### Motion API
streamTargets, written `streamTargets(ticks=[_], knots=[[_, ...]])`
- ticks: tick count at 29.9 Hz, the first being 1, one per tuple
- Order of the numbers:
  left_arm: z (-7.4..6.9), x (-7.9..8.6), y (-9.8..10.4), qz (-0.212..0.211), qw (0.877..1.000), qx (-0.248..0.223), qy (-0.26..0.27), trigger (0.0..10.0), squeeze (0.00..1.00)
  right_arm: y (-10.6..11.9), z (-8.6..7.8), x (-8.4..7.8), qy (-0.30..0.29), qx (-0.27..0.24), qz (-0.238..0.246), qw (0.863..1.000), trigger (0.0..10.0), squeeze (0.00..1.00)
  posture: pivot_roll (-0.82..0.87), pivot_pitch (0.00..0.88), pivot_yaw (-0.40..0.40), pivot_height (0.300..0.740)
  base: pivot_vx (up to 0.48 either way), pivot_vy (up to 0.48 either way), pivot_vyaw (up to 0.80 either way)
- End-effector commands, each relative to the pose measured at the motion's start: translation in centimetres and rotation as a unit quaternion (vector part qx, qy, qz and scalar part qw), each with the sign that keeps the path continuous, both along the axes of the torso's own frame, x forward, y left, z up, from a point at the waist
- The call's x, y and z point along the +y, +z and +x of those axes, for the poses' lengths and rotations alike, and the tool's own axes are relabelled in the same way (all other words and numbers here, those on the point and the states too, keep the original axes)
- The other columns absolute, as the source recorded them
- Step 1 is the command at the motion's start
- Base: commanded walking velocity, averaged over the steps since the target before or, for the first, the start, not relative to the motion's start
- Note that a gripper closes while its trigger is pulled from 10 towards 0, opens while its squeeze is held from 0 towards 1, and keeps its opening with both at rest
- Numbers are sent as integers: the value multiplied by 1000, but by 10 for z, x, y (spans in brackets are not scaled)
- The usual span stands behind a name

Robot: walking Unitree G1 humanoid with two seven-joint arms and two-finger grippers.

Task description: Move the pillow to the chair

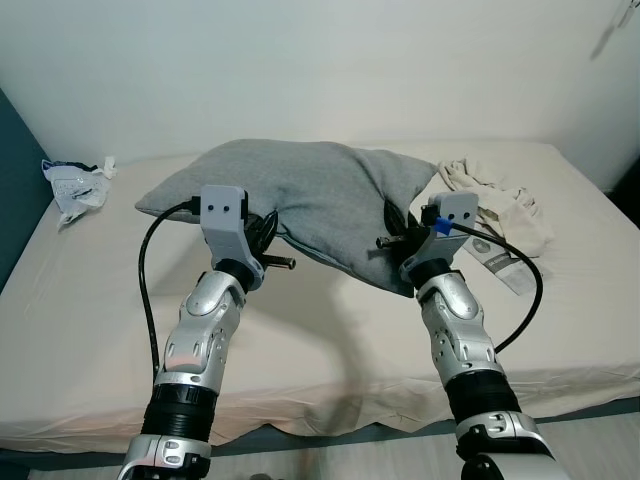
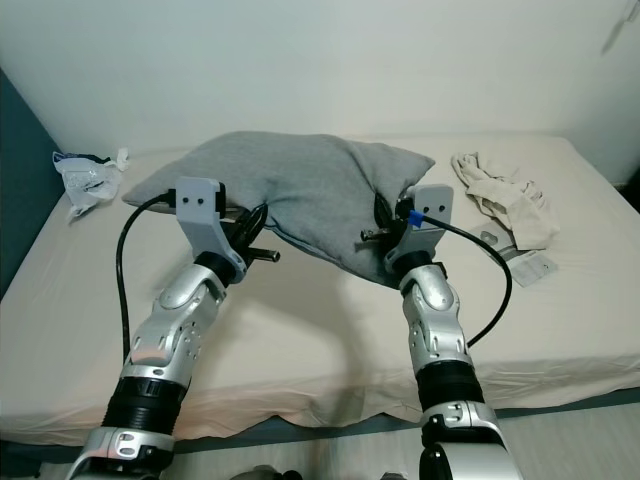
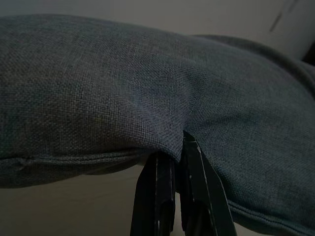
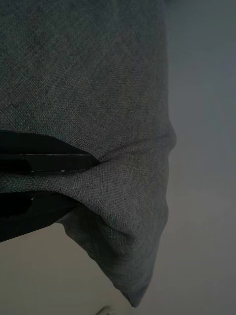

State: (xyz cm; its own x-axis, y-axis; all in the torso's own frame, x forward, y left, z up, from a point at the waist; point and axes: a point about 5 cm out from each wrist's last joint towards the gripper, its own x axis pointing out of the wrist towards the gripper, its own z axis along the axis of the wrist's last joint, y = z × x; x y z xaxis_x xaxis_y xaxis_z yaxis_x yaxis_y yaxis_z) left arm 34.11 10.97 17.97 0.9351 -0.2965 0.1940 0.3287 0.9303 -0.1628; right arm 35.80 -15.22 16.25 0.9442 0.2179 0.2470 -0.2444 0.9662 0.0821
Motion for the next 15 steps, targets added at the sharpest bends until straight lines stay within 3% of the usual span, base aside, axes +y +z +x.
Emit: streamTargets(ticks=[1,9,15], knots=[[-2,5,11,5,1000,-29,11,10000,0,0,-3,0,3,-4,2,1000,10000,0,11,67,52,720,0,0,0],[-4,7,4,5,1000,-13,22,10000,0,-7,-7,1,12,8,0,1000,10000,0,12,54,43,734,0,0,0],[-8,28,-18,38,997,17,72,10000,0,-31,-10,1,-5,58,-21,998,10000,0,18,41,31,740,0,0,0]])
